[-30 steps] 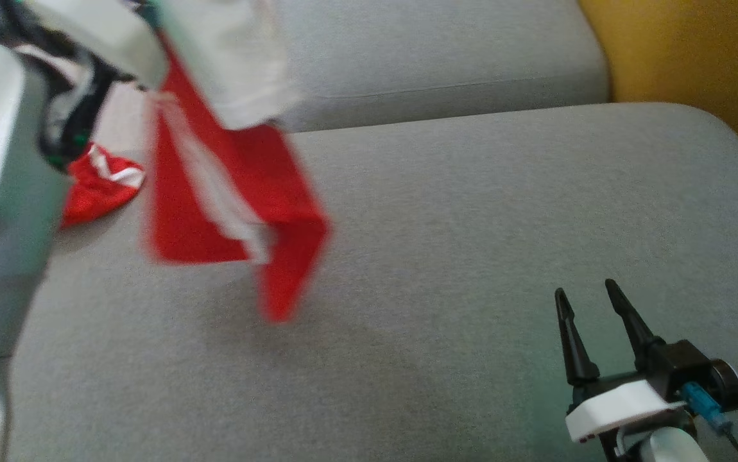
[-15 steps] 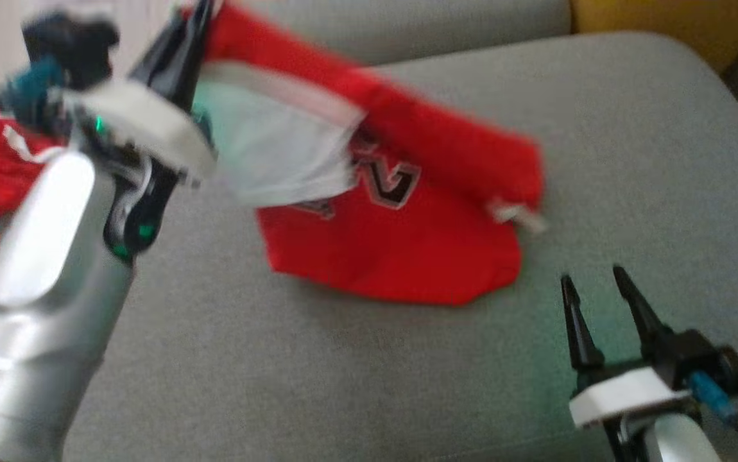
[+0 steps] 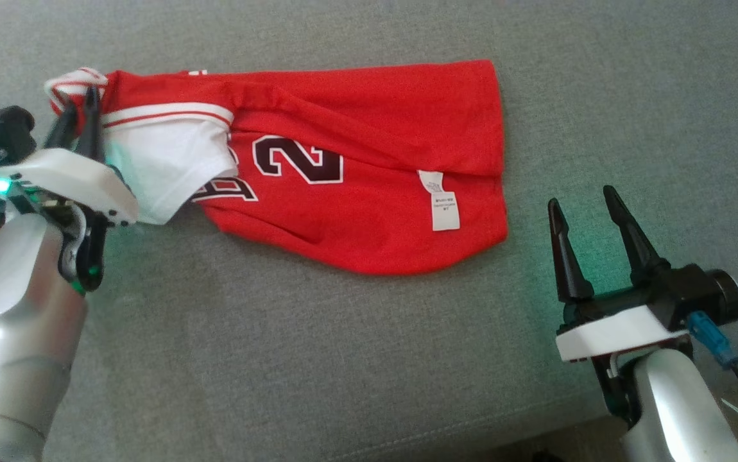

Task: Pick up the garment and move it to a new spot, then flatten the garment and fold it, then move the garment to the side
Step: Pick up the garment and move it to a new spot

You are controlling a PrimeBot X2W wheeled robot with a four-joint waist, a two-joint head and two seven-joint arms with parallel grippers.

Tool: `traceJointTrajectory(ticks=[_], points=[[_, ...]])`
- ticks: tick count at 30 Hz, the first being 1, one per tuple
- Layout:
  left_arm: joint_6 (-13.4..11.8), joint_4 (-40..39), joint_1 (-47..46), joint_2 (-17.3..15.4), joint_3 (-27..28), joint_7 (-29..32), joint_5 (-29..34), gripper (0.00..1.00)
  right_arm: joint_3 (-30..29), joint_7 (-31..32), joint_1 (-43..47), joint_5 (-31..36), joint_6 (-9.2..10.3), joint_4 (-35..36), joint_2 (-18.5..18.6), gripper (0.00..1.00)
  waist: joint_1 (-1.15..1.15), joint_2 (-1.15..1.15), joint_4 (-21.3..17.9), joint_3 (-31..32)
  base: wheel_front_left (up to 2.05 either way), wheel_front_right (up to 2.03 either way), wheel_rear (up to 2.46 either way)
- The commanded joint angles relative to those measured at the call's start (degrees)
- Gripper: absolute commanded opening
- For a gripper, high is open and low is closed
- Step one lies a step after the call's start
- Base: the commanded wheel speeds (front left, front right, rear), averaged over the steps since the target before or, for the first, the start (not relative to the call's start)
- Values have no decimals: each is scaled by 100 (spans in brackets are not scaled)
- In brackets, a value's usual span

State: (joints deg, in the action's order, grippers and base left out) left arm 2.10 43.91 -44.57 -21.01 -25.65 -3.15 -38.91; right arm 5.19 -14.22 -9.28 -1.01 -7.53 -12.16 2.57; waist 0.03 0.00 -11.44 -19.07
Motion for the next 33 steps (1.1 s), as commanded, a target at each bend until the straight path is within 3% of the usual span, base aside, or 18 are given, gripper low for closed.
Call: traceJointTrajectory(ticks=[1,10,17,23,33], points=[[19,-98,-322,-205,258,-91,7,100,135,-77,-185,-34,4,157,31,100,-3,0,5,-24,0,0,0],[268,282,-416,-205,224,-579,-7,100,103,-77,-144,-27,4,33,31,100,-3,0,321,441,0,0,0],[303,1,144,-135,185,-839,-88,100,-55,-77,109,63,4,-99,31,100,-3,0,689,1201,0,0,0],[127,-517,1280,14,137,-1084,-78,100,-166,-78,552,50,4,-226,31,100,-3,0,986,1923,0,0,0],[-563,-2012,3435,356,426,-1182,153,100,-247,-78,1191,-78,4,-178,31,100,-3,0,1226,2355,0,0,0]])
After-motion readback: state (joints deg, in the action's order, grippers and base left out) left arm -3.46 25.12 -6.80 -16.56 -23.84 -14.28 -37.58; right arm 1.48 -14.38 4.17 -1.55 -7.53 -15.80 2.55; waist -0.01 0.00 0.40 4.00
